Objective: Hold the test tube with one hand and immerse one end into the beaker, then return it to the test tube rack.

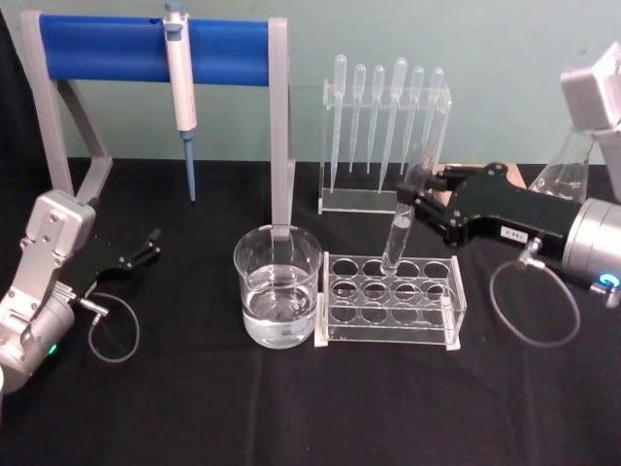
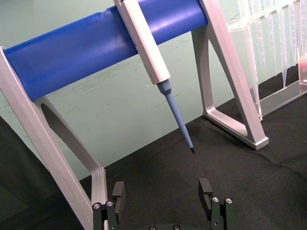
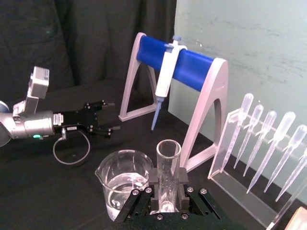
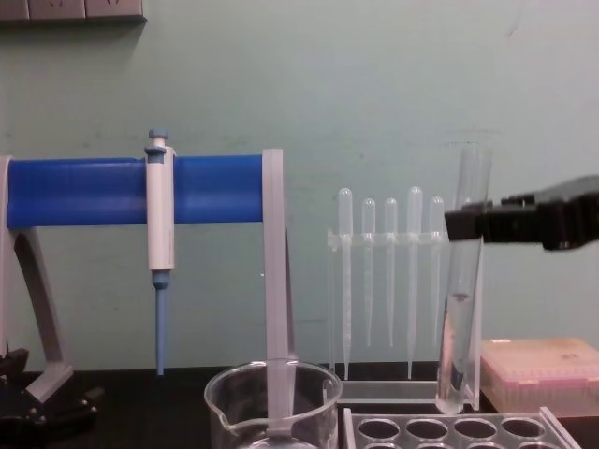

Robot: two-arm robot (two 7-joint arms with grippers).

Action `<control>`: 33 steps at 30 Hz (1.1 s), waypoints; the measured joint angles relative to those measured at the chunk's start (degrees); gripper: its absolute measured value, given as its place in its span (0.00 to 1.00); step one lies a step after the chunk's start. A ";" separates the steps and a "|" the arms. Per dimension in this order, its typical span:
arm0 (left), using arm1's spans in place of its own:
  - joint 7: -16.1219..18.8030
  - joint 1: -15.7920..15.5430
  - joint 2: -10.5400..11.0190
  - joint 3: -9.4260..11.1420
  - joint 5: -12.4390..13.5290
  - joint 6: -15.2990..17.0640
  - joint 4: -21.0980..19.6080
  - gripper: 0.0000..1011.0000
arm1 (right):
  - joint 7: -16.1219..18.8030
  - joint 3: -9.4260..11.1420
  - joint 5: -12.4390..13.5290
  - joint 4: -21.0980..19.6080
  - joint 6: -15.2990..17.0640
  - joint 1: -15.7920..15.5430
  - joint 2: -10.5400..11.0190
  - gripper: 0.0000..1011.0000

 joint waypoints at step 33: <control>0.00 0.00 0.00 0.00 0.00 0.00 0.00 0.99 | -0.77 -0.59 3.33 -0.47 3.66 3.65 0.79 0.22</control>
